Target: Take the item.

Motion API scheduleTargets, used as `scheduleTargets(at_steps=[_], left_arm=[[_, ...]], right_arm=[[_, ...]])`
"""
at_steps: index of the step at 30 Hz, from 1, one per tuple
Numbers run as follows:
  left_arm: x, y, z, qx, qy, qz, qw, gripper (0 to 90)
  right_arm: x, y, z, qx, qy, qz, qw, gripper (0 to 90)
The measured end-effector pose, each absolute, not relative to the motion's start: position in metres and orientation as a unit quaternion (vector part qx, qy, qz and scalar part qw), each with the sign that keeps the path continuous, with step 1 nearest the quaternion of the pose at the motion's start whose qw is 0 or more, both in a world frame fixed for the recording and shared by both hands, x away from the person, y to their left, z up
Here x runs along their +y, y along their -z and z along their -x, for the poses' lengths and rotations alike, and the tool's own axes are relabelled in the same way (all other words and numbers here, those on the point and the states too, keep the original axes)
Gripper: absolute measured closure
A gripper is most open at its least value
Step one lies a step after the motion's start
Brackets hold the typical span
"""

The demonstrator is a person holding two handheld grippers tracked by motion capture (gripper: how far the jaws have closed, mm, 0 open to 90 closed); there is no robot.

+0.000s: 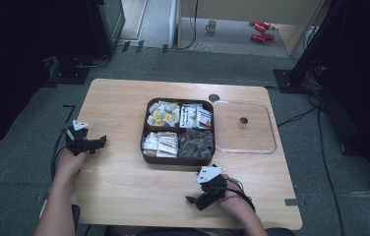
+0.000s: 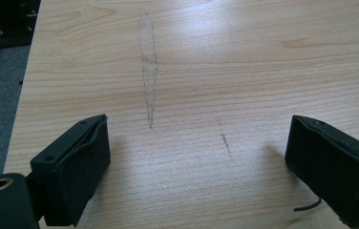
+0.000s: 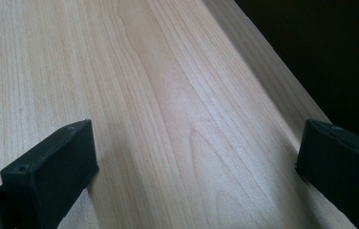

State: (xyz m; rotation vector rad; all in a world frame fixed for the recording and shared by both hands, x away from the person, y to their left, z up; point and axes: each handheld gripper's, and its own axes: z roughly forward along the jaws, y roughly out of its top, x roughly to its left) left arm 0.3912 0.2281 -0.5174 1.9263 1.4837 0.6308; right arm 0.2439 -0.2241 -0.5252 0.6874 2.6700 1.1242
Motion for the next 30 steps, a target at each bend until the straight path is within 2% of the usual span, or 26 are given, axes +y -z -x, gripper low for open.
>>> scheduleTargets(at_steps=[30], left_arm=[[0.2255, 0.5175, -0.3917, 0.568, -0.241, -0.725, 0.307, 7.7]], right_arm=[[-0.224, 0.5253, -0.244, 0.894, -0.377, -0.23, 0.082, 0.0]])
